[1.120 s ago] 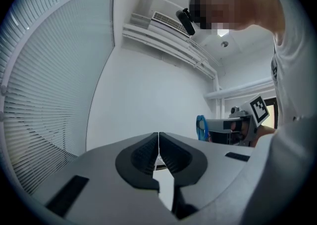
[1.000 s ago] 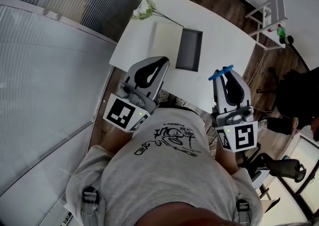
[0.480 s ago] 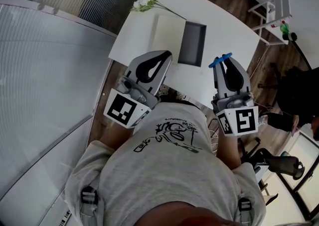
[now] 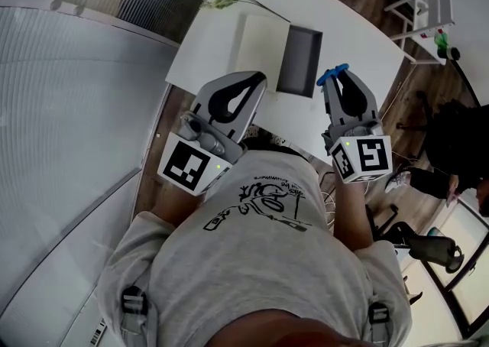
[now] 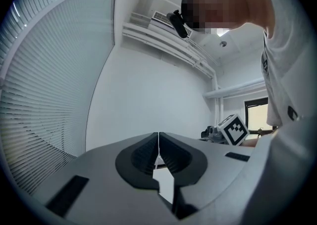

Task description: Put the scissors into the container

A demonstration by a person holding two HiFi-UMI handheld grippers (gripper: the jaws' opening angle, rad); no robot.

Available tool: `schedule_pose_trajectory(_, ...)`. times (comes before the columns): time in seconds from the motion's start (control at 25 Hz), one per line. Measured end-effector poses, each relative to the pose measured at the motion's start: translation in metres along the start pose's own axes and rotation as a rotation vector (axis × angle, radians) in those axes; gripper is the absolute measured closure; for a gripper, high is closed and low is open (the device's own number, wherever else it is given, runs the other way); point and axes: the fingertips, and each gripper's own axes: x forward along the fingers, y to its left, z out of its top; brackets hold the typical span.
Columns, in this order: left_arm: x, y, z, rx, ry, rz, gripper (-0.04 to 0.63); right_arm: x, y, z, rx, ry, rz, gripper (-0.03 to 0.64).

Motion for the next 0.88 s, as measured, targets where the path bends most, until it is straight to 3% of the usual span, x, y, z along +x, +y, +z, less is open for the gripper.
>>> schedule_pose_trajectory(0.88,0.002,0.021,-0.013,-0.014,0.023,0.010,0.572,0.093,-0.031,-0.116,0.074,0.241,-0.012,0.534)
